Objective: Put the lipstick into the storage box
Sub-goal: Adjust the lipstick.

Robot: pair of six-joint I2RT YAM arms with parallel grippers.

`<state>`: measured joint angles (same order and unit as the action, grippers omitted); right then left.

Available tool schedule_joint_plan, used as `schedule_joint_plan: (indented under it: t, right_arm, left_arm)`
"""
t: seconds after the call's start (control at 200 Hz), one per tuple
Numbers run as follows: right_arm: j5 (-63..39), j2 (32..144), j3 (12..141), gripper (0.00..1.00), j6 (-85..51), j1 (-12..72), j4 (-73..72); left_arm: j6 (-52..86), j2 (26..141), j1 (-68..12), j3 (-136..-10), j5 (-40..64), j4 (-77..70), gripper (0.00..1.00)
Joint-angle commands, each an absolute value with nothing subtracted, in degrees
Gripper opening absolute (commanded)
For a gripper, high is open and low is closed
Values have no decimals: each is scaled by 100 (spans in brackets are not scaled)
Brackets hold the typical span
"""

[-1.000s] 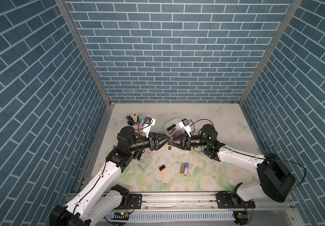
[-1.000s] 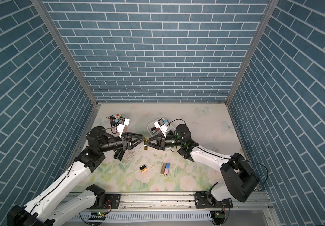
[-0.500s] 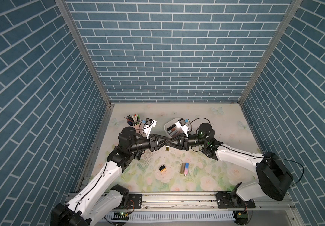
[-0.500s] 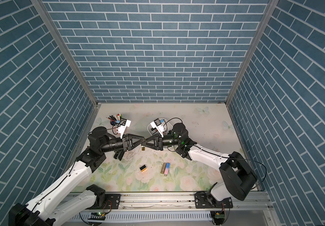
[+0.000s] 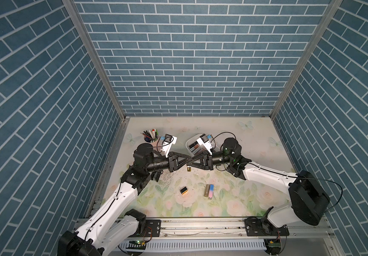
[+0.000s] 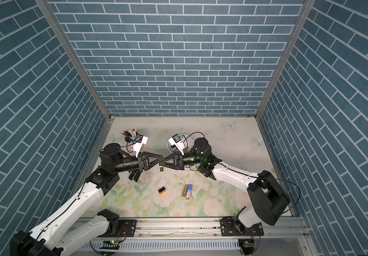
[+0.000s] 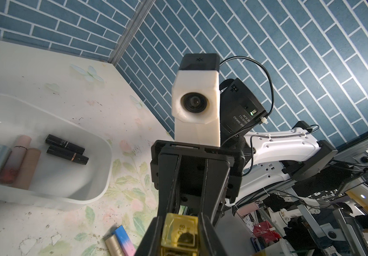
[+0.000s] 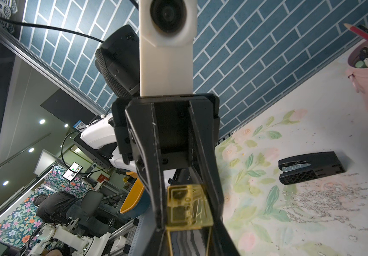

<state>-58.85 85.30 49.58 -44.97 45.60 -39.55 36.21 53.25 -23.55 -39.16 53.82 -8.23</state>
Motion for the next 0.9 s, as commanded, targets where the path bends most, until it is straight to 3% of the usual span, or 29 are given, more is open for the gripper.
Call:
schedule_joint_plan:
  t: [0.0, 0.065, 0.17, 0.39, 0.635, 0.895]
  right_arm:
    - [-5623, 8604, 5186, 37, -4182, 4605, -3947]
    - [-5610, 8588, 5177, 48, -4175, 4597, -3935]
    - [-5567, 8537, 5143, 55, -4128, 4588, -3842]
    - [-4947, 8084, 4928, 57, -3417, 4539, -2720]
    - [-2193, 8384, 5675, 57, -1323, 5031, 1115]
    - [-888, 9101, 5841, 58, 665, 6521, 1435]
  left_arm:
    - [3528, 5357, -2408, -3964, 5434, -551, 14]
    - [3461, 5370, -2400, -3996, 5345, -429, 13]
    - [3341, 5414, -2372, -4055, 5193, -219, 12]
    - [2991, 5451, -2185, -4158, 4603, 490, 12]
    - [2432, 5292, -2017, -4593, 2761, 2001, 13]
    - [2426, 4820, -1921, -4520, 1644, 2645, 14]
